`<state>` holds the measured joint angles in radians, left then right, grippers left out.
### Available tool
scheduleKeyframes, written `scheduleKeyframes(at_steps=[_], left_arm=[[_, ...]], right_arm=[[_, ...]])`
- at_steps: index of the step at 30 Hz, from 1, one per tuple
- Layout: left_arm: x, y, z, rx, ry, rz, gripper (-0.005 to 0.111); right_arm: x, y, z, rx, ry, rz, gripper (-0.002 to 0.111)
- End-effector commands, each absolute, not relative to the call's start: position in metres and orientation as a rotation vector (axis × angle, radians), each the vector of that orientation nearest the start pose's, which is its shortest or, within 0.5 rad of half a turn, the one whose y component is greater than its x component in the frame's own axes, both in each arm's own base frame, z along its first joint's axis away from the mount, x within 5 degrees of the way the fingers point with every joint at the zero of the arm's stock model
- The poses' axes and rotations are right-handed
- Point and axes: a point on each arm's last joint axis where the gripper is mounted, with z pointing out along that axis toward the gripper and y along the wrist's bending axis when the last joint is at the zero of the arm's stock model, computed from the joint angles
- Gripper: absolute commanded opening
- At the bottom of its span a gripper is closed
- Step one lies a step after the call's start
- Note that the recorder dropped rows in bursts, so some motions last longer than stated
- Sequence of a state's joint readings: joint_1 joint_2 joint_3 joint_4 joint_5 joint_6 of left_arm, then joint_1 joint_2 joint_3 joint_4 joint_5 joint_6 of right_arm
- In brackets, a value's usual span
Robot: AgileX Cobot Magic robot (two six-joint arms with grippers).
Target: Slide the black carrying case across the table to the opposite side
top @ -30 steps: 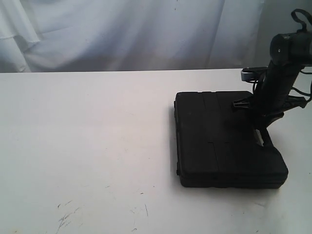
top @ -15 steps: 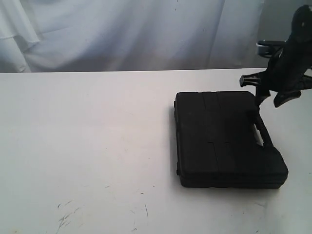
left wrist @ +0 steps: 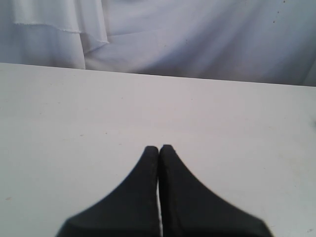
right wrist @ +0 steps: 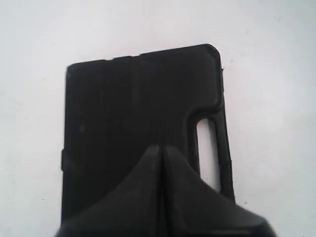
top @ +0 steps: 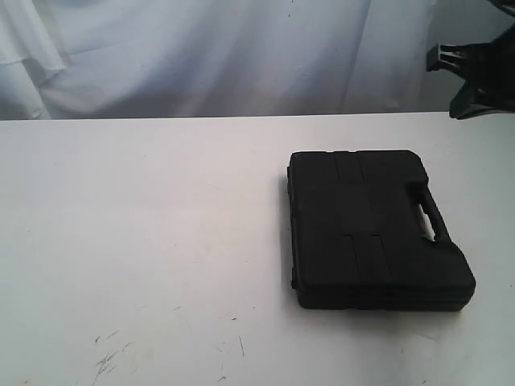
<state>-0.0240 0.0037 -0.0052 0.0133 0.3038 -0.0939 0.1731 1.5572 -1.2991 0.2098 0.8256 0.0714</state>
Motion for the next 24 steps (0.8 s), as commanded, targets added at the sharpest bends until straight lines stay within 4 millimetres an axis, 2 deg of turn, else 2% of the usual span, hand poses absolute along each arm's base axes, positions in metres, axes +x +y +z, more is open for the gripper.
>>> scheduleKeyframes(at_steps=[1, 5, 9, 16, 24], left_arm=[[0.055, -0.001, 0.187, -0.061, 1.776, -0.076, 0.000], [0.055, -0.001, 0.187, -0.061, 1.776, -0.076, 0.000], [0.055, -0.001, 0.187, -0.061, 1.776, -0.076, 0.000], [0.055, -0.001, 0.187, -0.061, 1.776, -0.076, 0.000], [0.055, -0.001, 0.187, -0.059, 1.776, -0.075, 0.000]], right_arm=[[0.279, 0.063, 0.325, -0.011, 2.366, 0.390, 0.000], [0.233, 0.055, 0.343, 0.007, 2.223, 0.414, 0.000], [0.194, 0.048, 0.359, -0.005, 2.120, 0.425, 0.000], [0.138, 0.039, 0.394, -0.030, 1.911, 0.443, 0.000], [0.089, 0.030, 0.415, -0.047, 1.734, 0.454, 0.000]])
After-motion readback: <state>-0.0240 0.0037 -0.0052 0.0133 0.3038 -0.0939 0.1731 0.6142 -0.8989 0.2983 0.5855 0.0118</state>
